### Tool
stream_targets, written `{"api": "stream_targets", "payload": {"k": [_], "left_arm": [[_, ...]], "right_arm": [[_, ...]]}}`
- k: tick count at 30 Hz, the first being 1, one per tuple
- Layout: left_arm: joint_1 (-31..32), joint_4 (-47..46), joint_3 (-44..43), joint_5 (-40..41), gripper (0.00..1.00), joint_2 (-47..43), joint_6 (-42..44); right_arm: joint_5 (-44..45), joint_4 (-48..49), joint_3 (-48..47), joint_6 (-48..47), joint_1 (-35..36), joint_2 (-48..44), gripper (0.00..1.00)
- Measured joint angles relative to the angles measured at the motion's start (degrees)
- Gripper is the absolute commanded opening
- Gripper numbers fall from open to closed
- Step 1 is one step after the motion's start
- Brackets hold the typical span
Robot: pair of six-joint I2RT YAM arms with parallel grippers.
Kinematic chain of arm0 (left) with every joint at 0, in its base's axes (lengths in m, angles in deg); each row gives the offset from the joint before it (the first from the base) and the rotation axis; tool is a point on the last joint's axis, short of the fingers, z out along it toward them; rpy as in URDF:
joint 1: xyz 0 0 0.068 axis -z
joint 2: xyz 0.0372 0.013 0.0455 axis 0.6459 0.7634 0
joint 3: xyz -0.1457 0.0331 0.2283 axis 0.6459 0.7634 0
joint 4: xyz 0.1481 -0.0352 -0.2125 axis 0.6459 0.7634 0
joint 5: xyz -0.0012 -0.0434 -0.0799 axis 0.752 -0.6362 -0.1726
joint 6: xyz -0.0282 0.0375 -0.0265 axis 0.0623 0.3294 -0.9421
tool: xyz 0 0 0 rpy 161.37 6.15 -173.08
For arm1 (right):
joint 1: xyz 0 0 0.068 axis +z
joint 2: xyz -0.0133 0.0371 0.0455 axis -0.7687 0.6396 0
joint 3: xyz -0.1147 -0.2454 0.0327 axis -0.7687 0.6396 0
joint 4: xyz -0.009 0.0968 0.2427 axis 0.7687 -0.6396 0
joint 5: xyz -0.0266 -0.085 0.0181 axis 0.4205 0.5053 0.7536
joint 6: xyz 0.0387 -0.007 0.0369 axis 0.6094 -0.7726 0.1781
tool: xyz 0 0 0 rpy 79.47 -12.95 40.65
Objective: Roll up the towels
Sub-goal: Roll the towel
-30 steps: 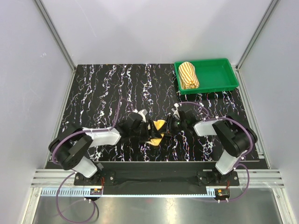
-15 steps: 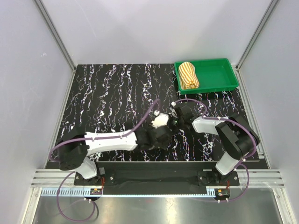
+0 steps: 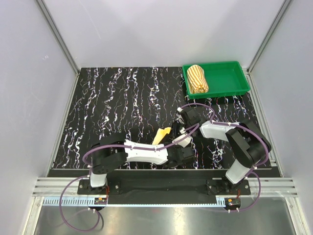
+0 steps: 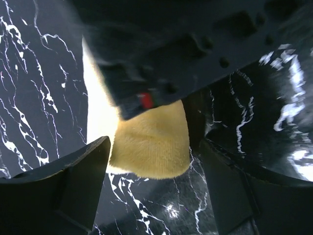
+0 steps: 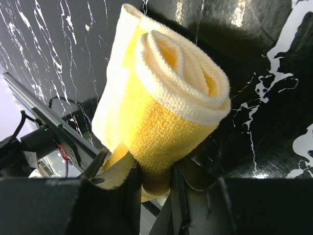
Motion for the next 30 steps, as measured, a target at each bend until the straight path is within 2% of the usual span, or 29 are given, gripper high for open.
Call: {"api": "stream_targets", "payload": {"k": [2, 5, 9, 10, 13, 15, 16, 20, 24, 30], "left_arm": [[0.0, 0.0, 0.0, 0.0, 0.77, 1.1, 1.1], [0.1, -1.2, 0.1, 0.0, 0.68, 1.3, 2.6], [0.1, -1.5, 0.1, 0.0, 0.35, 1.3, 3.3], [0.1, -1.6, 0.1, 0.0, 0.22, 1.3, 3.3], [0.1, -1.7, 0.2, -0.1, 0.11, 1.3, 3.4], [0.1, -1.8, 0.2, -0.1, 0.08, 1.3, 3.4], [0.1, -1.8, 0.2, -0.1, 0.07, 1.3, 3.4], [0.1, -3.0, 0.3, -0.3, 0.04, 1.2, 3.1], [0.0, -5.6, 2.7, -0.9, 0.03, -0.1, 3.1], [-2.4, -8.8, 8.3, -4.7, 0.01, -5.6, 2.0]], "right_arm": [[0.0, 0.0, 0.0, -0.1, 0.1, 0.0, 0.17], [-0.1, 0.0, 0.0, -0.2, 0.1, 0.0, 0.17], [-0.1, -0.3, -0.1, -0.2, 0.1, 0.0, 0.16], [-0.1, -0.6, -0.2, -0.3, 0.1, 0.0, 0.16], [-0.1, -1.3, -0.5, -0.5, 0.1, 0.0, 0.16], [0.0, -1.8, -0.6, -0.7, 0.1, 0.0, 0.20], [0.0, -2.2, -0.7, -0.8, 0.1, -0.1, 0.30], [2.1, -6.4, -1.2, -1.9, 0.0, -1.9, 0.60], [4.5, -14.3, -2.1, -3.9, -2.1, -6.2, 0.67], [6.9, -22.5, -5.0, -7.2, -14.5, -13.1, 0.74]]}}
